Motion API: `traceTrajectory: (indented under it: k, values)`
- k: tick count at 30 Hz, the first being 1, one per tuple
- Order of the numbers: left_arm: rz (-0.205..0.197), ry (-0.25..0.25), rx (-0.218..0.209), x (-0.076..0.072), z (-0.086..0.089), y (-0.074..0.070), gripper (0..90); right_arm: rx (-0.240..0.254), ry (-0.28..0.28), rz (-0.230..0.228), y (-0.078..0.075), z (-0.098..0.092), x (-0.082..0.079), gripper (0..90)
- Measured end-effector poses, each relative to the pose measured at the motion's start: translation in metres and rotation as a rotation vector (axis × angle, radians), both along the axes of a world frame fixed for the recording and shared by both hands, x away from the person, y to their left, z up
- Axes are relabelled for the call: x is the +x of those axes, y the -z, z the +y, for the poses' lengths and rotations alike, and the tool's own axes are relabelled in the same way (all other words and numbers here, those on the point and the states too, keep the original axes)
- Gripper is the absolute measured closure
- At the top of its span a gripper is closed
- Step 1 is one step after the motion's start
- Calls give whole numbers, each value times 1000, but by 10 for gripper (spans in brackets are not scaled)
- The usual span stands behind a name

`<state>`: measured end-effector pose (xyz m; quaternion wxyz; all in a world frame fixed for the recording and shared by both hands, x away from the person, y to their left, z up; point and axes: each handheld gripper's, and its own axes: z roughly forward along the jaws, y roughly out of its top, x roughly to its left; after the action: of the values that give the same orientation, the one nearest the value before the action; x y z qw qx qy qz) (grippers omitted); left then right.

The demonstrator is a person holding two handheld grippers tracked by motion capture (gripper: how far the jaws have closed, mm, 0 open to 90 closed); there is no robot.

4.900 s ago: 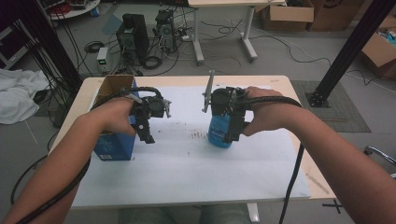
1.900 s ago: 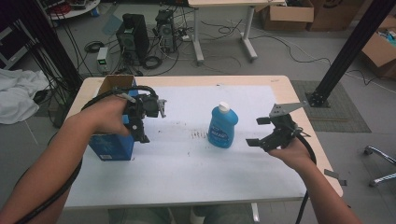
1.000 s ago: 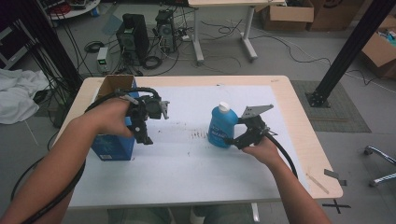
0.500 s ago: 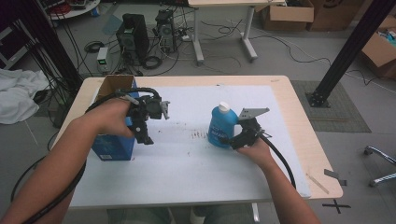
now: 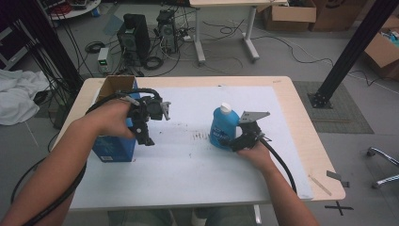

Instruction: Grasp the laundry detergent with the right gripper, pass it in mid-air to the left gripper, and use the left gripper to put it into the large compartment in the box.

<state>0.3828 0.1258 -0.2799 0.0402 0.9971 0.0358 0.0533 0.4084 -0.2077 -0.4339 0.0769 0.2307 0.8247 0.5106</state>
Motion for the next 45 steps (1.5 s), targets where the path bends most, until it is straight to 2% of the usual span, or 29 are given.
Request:
traceTrajectory:
  k: [10,18,33,45]
  values:
    - [-2,3,5,0,1,0,1,23,-4,-25,1,2,1,117]
    - [-3,8,7,0,-1,0,1,21,5,-28,1,2,0,144]
    - [8,12,13,1,-5,1,1,60,-9,-40,1,2,0,256]
    - [1,12,18,1,-3,4,1,69,4,-49,3,1,-2,305]
